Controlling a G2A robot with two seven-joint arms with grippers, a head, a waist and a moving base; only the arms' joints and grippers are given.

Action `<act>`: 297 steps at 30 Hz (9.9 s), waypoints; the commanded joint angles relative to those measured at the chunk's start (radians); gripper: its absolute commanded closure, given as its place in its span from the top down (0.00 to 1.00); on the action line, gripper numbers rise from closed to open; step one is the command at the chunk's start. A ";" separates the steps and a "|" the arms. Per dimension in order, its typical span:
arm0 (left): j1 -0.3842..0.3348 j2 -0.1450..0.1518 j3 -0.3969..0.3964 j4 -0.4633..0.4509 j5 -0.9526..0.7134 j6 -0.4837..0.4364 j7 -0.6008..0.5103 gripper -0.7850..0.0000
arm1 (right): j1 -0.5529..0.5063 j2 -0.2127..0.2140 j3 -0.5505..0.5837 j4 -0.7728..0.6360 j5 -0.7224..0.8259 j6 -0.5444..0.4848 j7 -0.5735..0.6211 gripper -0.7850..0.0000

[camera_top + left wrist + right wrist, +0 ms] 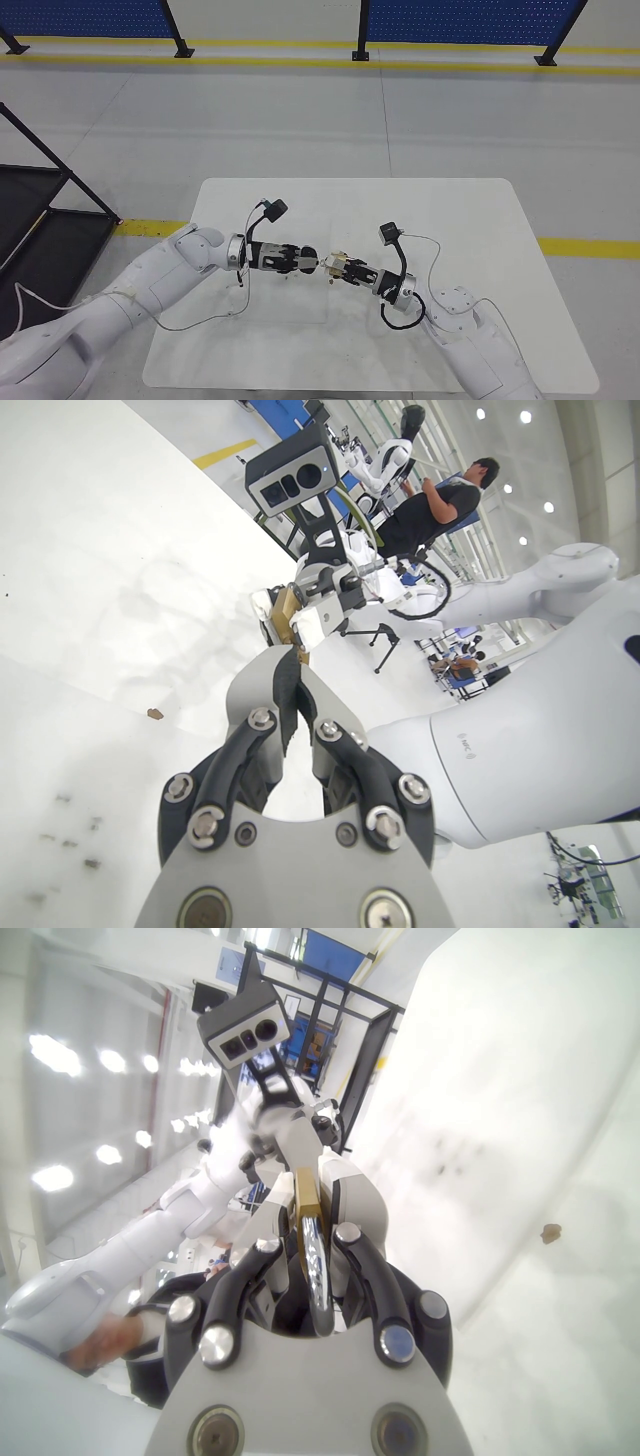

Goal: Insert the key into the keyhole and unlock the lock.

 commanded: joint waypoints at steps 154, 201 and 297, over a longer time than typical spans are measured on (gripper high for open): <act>0.284 -0.046 -0.394 -0.234 1.261 0.037 0.756 0.00 | 0.000 0.000 0.000 0.000 0.000 0.000 0.000 0.00; 0.389 -0.061 -0.506 -0.324 1.648 0.080 0.959 0.00 | 0.000 0.000 0.000 0.000 0.000 0.000 0.000 0.00; 0.432 -0.076 -0.584 -0.396 1.932 0.126 1.066 0.00 | 0.000 0.000 0.000 0.000 0.000 0.000 0.000 0.00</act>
